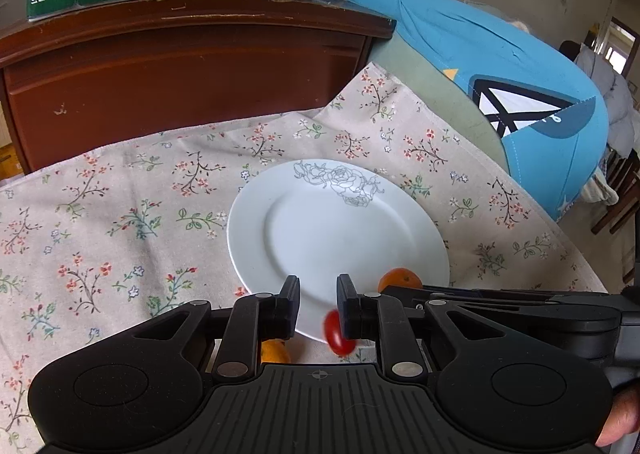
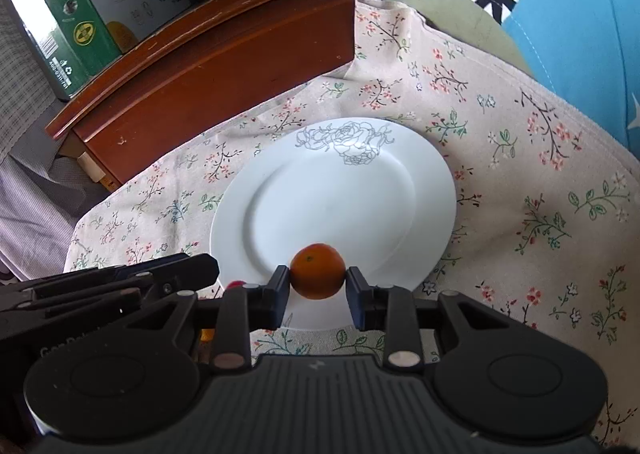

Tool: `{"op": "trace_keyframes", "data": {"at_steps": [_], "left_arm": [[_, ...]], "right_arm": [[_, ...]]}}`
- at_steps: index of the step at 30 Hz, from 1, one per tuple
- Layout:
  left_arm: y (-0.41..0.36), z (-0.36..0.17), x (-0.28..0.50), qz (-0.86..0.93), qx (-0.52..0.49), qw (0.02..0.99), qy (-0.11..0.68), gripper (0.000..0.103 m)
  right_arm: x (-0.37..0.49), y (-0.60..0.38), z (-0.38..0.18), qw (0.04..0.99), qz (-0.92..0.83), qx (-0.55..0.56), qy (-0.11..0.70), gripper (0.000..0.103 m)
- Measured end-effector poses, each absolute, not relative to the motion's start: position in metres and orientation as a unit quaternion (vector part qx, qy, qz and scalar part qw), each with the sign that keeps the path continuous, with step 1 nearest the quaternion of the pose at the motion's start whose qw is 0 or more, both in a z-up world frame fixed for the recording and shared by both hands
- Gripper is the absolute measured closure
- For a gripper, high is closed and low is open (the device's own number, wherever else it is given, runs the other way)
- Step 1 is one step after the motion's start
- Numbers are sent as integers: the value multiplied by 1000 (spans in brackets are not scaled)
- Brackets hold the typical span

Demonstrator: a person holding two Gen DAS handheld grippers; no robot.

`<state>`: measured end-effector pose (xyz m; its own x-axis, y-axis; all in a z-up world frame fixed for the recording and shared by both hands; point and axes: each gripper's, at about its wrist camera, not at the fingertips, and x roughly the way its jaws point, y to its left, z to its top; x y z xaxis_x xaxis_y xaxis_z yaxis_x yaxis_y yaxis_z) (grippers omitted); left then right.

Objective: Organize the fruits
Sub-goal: 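Carry both fruits onto the white plate and open both tools, then lift both open tools away from the plate back toward the fruit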

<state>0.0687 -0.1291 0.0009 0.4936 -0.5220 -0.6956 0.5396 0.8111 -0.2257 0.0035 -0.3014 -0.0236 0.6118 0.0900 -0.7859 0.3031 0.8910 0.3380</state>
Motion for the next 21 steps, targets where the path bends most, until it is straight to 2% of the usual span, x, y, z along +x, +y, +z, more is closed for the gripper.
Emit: {"op": "trace_keyframes", "data": {"at_steps": [11, 14, 18, 20, 21], "left_arm": [[-129, -15, 84, -274, 13, 874, 401, 83], [-126, -20, 86, -252, 22, 878, 407, 72], [-122, -28, 88, -235, 31, 879, 413, 70], [-119, -31, 87, -228, 28, 882, 412, 55], [-118, -31, 86, -227, 29, 883, 410, 54]], "right_arm": [[16, -329, -27, 865, -92, 257, 421, 66], [17, -345, -28, 866, -123, 259, 409, 62], [22, -359, -32, 867, -167, 243, 401, 58], [25, -362, -39, 863, -172, 242, 408, 53], [28, -363, -43, 861, -172, 243, 413, 53]]}}
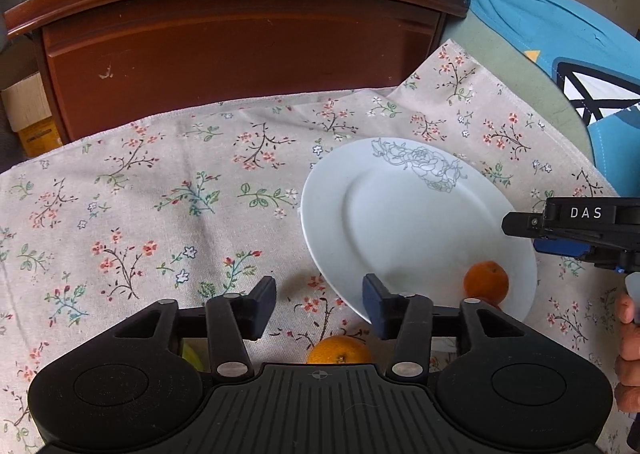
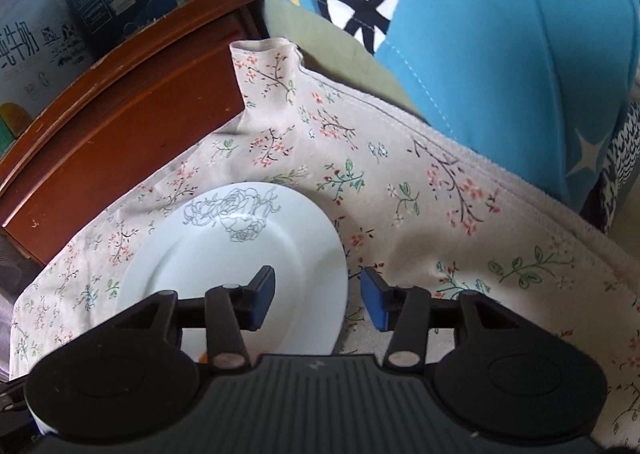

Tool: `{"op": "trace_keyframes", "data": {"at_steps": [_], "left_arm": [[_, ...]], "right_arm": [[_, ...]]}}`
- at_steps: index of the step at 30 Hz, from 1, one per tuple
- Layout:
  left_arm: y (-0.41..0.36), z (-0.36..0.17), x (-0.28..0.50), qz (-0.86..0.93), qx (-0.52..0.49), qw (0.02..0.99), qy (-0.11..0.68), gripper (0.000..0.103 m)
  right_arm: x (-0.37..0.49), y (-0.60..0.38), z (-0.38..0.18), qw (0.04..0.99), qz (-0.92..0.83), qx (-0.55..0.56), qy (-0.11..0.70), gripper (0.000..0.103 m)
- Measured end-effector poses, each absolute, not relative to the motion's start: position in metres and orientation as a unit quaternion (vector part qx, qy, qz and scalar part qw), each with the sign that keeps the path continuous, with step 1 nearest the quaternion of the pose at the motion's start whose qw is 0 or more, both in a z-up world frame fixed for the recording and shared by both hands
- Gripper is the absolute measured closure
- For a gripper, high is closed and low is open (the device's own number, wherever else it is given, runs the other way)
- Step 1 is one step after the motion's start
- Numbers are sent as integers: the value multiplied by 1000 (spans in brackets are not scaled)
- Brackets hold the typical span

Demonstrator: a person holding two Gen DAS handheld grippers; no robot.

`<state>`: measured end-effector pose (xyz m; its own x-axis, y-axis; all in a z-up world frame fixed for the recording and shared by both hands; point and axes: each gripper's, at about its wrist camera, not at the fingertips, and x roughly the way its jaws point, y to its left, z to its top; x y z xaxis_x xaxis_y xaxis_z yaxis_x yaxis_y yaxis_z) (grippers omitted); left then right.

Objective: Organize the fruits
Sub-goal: 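Lift both open tools away from the plate back toward the fruit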

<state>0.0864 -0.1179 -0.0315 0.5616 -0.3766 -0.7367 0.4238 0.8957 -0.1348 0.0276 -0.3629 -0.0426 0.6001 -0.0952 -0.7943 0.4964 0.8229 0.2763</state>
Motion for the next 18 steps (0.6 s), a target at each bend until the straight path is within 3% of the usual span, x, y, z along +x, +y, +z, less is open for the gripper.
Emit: {"op": "trace_keyframes", "data": {"at_steps": [8, 18], "left_arm": [[-110, -29, 83, -210, 30, 887, 410, 44], [-86, -33, 81, -172, 36, 889, 422, 46]], "right_arm": [[42, -350, -53, 875, -154, 190, 418, 55], [42, -320, -54, 888, -117, 122, 427, 55]]}}
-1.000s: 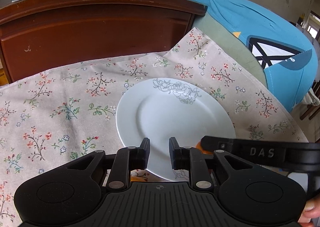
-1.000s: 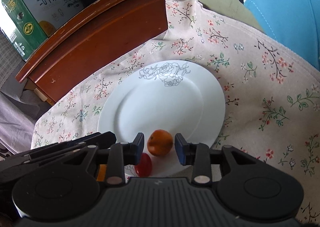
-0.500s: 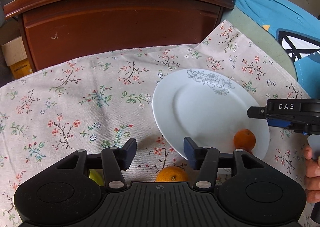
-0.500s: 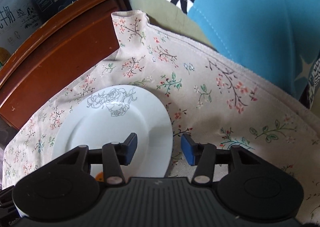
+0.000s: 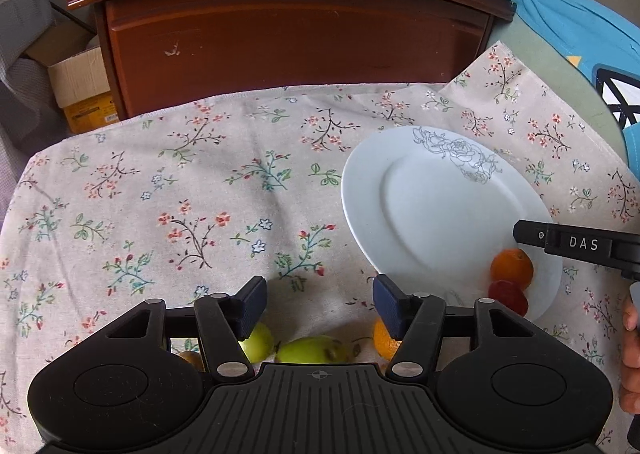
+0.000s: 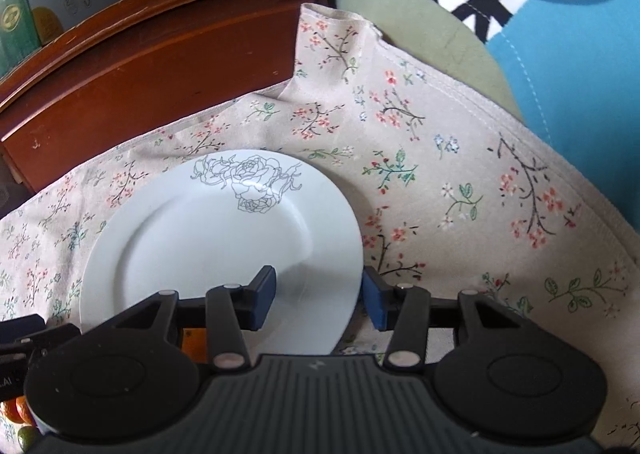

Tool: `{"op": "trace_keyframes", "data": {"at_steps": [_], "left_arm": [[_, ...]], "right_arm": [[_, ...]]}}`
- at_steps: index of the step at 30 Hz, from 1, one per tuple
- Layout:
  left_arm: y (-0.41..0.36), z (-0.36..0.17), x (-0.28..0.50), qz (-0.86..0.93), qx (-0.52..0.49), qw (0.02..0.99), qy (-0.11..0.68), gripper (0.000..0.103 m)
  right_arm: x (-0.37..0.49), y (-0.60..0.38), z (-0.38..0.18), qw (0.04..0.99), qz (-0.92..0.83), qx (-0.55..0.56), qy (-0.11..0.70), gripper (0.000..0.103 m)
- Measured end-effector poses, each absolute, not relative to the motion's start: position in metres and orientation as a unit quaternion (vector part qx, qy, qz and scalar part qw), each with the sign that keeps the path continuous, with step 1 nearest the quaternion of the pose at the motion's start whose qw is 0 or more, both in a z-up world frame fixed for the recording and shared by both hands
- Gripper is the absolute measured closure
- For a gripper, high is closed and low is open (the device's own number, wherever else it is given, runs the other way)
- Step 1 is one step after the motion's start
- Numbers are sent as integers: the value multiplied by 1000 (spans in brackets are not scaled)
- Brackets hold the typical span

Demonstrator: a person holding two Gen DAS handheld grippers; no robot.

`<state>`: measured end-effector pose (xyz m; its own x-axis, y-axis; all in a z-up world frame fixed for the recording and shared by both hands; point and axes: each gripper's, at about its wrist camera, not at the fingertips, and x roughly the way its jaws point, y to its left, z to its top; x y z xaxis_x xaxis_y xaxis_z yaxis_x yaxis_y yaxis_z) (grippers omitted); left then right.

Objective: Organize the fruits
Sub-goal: 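Lift both open tools away from the plate back toward the fruit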

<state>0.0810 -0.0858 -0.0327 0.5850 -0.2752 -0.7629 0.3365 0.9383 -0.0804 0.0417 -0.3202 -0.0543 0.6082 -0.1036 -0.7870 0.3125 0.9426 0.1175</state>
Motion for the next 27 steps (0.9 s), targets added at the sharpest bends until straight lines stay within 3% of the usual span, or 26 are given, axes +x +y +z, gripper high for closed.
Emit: {"op": "trace_keyframes", "data": {"at_steps": [13, 17, 27], "left_arm": [[-65, -25, 63, -150, 52, 896, 414, 45], [-57, -8, 54, -146, 43, 906, 395, 31], [-35, 12, 21, -119, 19, 907, 404, 22]], "right_arm": [[33, -294, -50, 888, -78, 124, 437, 55], [27, -296, -45, 882, -78, 152, 440, 55], [-12, -275, -15, 890, -30, 179, 418, 55]]}}
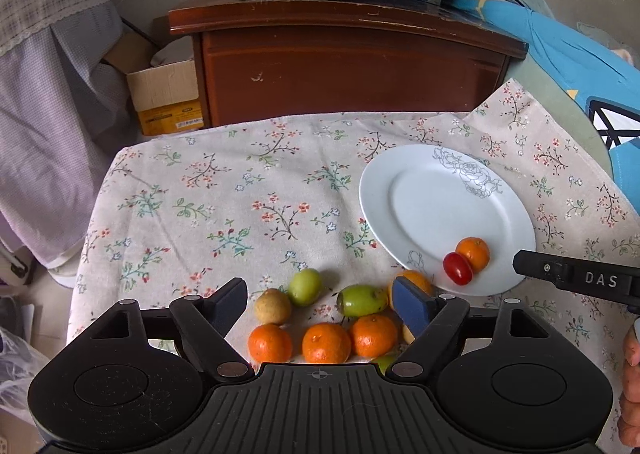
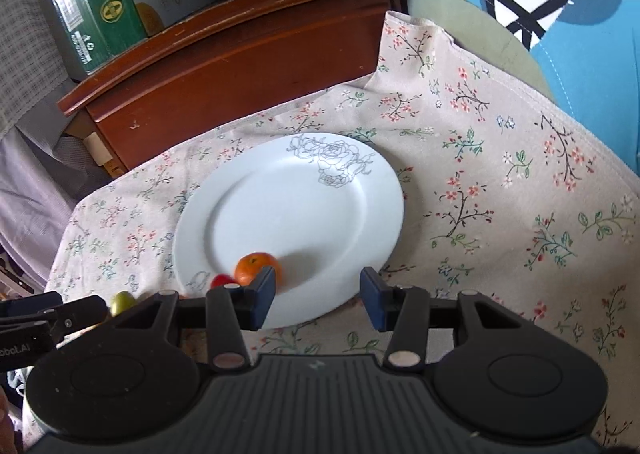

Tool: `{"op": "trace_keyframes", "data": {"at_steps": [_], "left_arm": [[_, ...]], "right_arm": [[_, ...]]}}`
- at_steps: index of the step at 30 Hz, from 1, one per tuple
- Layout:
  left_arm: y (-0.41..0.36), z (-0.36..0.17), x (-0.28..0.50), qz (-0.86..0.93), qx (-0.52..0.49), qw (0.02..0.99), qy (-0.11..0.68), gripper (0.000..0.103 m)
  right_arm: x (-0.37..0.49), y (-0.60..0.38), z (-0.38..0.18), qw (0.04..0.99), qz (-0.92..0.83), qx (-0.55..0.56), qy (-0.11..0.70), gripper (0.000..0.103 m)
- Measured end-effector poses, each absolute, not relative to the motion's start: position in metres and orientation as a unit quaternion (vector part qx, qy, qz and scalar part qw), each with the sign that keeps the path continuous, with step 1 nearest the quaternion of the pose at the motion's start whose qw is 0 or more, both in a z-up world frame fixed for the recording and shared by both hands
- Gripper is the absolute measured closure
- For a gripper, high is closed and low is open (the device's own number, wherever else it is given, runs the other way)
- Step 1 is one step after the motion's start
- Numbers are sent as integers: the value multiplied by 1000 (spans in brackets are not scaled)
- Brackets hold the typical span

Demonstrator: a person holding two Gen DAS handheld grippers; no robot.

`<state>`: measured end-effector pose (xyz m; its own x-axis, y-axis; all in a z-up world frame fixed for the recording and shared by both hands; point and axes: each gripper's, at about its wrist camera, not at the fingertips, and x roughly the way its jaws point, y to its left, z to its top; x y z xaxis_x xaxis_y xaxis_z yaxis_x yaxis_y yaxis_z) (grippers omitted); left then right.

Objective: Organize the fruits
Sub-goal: 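Lift both open tools away from the plate back toward the fruit, then grasp a brown kiwi with the right tool while the left tool grasps a green lime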

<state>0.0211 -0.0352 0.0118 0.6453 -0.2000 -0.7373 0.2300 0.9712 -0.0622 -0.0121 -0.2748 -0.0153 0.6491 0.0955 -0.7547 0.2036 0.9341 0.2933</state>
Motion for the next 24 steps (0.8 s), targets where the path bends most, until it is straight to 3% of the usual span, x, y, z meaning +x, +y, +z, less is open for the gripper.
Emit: {"op": "trace_keyframes", "data": {"at_steps": [17, 20, 24], "left_arm": [[-7, 0, -31, -93, 8, 899, 428, 21], [-12, -6, -36, -100, 22, 895, 433, 15], [-18, -11, -42, -119, 32, 893, 433, 15]], "right_arm": [[-69, -231, -23, 880, 42, 195, 431, 58], [-67, -228, -26, 878, 53, 196, 433, 59], [-65, -225, -33, 874, 56, 197, 441, 62]]}}
